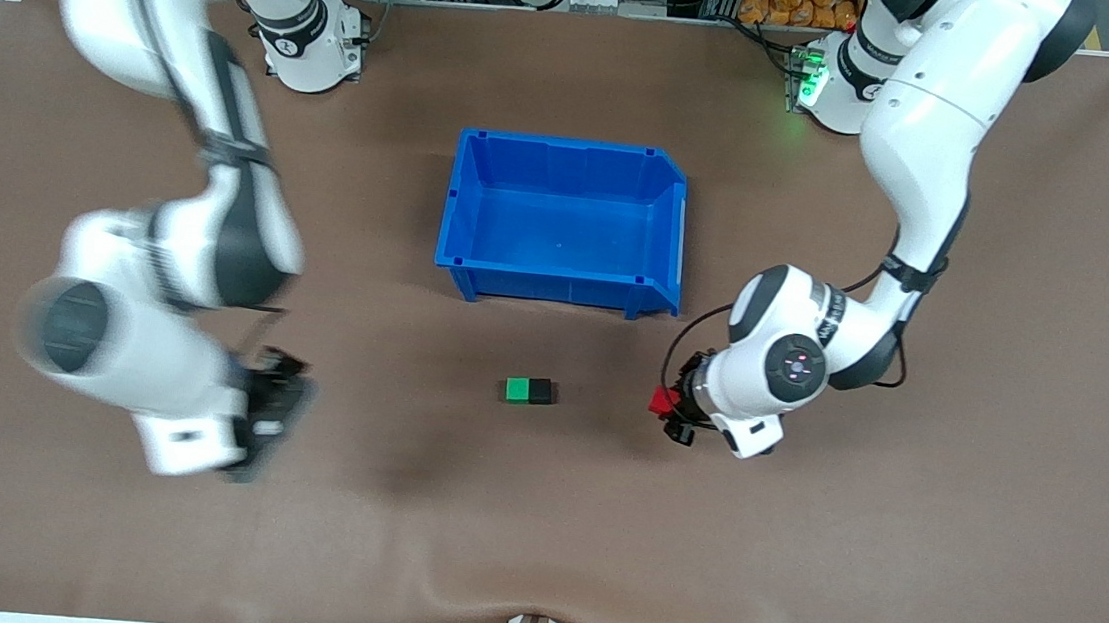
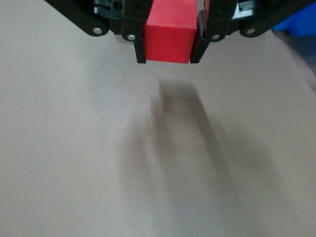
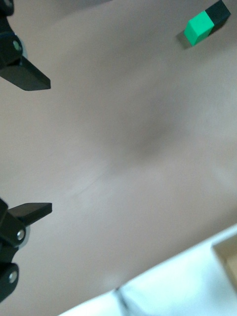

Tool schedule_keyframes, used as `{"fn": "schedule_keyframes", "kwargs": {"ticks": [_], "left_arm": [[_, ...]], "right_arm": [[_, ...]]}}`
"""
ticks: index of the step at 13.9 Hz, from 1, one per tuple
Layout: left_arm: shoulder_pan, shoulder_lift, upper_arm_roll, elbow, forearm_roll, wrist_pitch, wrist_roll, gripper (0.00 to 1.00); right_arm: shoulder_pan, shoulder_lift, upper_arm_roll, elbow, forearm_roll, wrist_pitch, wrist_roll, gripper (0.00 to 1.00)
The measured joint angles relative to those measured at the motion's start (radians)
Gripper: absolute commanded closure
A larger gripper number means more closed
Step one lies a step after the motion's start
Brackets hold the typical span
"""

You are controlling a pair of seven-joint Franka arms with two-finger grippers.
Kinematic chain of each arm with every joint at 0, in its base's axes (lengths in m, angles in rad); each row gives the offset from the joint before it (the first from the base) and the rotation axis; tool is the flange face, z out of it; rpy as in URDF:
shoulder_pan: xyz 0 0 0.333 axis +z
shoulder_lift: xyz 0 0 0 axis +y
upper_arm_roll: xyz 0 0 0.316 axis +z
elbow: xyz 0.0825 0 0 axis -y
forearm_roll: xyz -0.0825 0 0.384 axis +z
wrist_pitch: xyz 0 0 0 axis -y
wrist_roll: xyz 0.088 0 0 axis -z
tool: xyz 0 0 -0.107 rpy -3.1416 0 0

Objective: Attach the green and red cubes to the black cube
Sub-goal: 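Withdraw the right gripper while the left gripper carries the red cube toward the black cube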

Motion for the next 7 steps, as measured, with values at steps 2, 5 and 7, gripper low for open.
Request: {"fn": "schedule_keyframes", "kwargs": {"ticks": [2, 5, 7], "left_arm": [[-0.051, 0.025, 0.003, 0.03, 0.0, 0.0, -0.07, 1.0], [-0.131, 0.056, 0.029, 0.066, 0.0, 0.003, -0.148, 1.0], [-0.194, 0.071, 0.081, 0.086, 0.0, 0.007, -0.182, 1.0]], "right_arm": [[-0.084, -0.077, 0.001, 0.001, 0.007, -0.064, 0.0, 0.0], [-0.19, -0.159, 0.001, 0.001, 0.012, -0.178, 0.0, 0.0], [-0.238, -0.201, 0.001, -0.001, 0.013, -0.232, 0.03, 0.0]]}}
